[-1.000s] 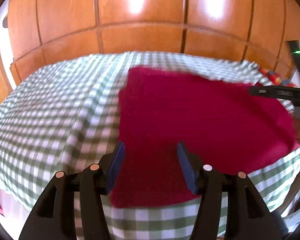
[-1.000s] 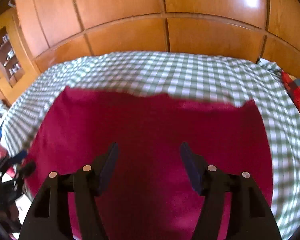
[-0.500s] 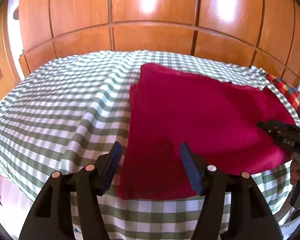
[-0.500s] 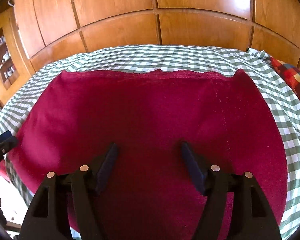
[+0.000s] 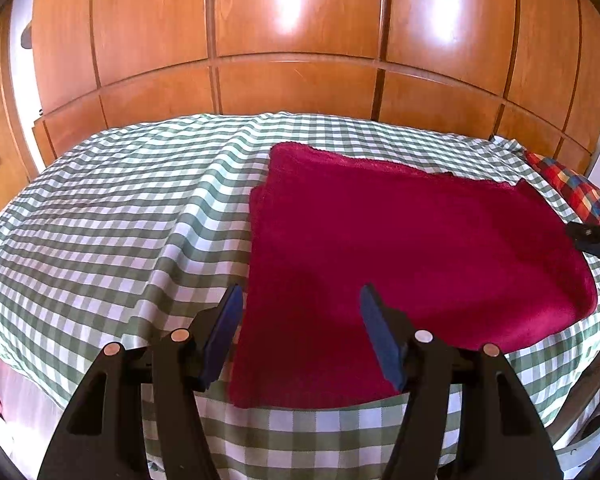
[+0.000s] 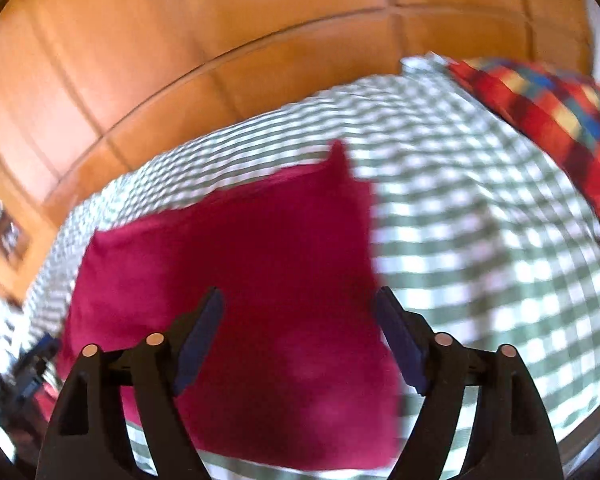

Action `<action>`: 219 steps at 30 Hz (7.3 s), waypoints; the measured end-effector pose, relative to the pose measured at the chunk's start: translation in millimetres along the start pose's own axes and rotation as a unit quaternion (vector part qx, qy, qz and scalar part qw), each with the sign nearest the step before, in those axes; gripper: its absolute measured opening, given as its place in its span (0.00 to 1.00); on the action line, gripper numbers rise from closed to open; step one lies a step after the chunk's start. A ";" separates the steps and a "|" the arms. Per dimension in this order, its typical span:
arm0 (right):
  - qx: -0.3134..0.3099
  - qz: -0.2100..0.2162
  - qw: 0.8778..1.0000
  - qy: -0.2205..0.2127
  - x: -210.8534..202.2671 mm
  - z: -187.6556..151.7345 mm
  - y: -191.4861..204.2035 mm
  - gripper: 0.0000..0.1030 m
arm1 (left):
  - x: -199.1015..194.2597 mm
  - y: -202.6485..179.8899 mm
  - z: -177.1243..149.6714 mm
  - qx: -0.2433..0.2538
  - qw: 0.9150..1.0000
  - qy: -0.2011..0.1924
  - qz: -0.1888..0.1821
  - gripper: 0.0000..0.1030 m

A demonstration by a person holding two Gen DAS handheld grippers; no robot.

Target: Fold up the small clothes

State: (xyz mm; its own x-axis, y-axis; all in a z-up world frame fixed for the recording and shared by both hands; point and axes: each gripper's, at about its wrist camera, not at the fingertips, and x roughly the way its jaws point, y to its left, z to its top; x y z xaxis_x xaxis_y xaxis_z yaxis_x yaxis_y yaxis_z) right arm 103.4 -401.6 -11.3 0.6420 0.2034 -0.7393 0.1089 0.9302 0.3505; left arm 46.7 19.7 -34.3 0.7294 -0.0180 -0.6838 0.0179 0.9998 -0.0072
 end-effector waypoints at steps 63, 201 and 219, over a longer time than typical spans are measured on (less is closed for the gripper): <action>-0.056 0.144 0.987 0.043 -8.4 24.7 131.2 0.27 | 44.1 -11.5 15.7 0.009 0.998 0.039 -0.054 0.47; -0.008 0.256 0.953 0.161 128.3 1.1 158.5 0.90 | 56.3 85.7 44.4 -0.101 0.974 0.071 -0.188 0.68; -0.103 0.281 0.944 0.141 103.4 -15.6 202.1 0.42 | 77.7 80.0 39.5 -0.102 0.943 0.073 -0.310 0.34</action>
State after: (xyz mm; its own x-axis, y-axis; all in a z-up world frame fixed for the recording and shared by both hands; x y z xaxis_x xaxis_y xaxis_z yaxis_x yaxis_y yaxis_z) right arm 179.9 -187.8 -25.8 0.3237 0.7282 -0.6041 -0.3562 0.6853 0.6352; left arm 131.9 98.1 -59.2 0.5204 -0.6123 -0.5952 0.2661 0.7786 -0.5682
